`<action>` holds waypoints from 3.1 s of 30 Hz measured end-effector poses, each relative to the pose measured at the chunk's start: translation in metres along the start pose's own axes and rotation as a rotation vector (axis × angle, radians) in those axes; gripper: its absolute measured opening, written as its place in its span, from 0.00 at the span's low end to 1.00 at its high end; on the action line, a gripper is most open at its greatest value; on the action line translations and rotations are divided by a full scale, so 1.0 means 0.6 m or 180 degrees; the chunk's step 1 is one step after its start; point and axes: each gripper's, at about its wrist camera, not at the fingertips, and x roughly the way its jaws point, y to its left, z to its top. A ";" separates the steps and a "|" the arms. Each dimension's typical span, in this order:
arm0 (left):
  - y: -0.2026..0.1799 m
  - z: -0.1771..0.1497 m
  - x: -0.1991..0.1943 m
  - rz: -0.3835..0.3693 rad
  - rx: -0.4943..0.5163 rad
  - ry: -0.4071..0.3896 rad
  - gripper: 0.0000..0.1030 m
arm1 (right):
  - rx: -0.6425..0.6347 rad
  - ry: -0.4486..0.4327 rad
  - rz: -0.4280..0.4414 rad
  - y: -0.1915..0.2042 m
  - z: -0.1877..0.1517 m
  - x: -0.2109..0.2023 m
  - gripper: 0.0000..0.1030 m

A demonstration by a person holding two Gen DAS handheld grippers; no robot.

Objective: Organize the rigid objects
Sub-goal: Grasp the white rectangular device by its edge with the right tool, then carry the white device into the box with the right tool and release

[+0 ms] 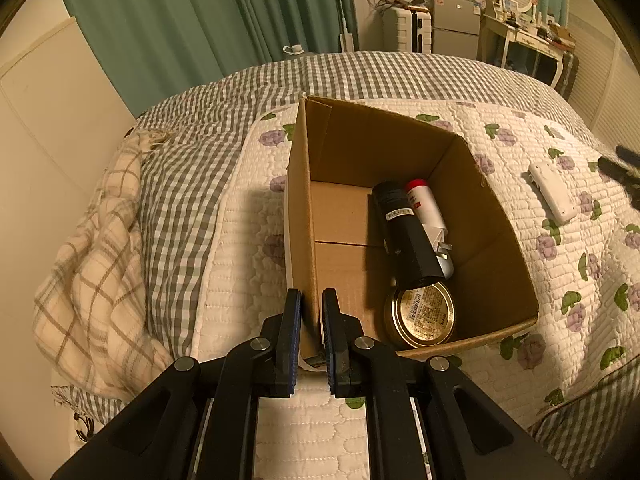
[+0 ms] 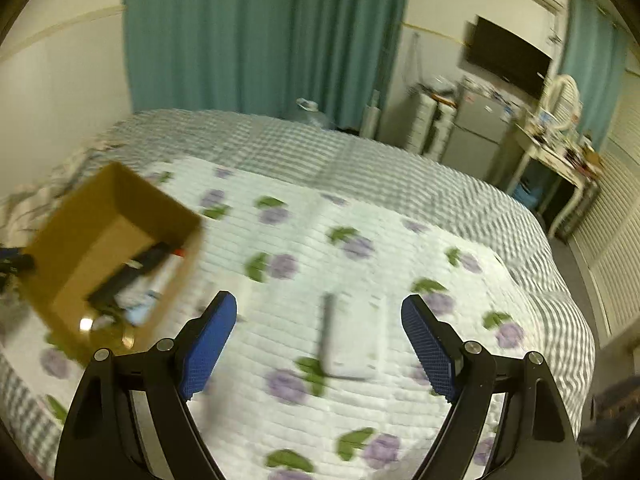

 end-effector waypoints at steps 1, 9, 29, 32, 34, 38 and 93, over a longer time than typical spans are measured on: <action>-0.001 0.000 0.000 0.0010 0.0008 0.0002 0.09 | 0.0032 0.0057 -0.0060 -0.015 -0.006 0.015 0.82; -0.009 0.003 0.003 0.0169 0.0037 0.0042 0.09 | 0.0221 0.0430 -0.0036 -0.068 -0.064 0.135 0.82; -0.008 0.005 0.004 0.0193 -0.0016 0.0066 0.09 | 0.0457 0.0752 0.0123 -0.068 -0.101 0.238 0.64; -0.008 0.004 0.004 0.0208 0.0003 0.0063 0.09 | 0.0445 0.0755 0.0122 -0.068 -0.102 0.237 0.64; -0.008 0.005 0.006 0.0199 -0.0007 0.0067 0.09 | 0.0429 0.0742 0.0115 -0.067 -0.103 0.235 0.63; -0.007 0.005 0.006 0.0198 -0.0004 0.0075 0.09 | 0.0401 0.0711 0.0094 -0.063 -0.108 0.226 0.63; 0.012 0.002 0.006 -0.0128 -0.0060 0.0029 0.10 | -0.0767 -0.0270 0.1165 0.299 0.097 0.012 0.13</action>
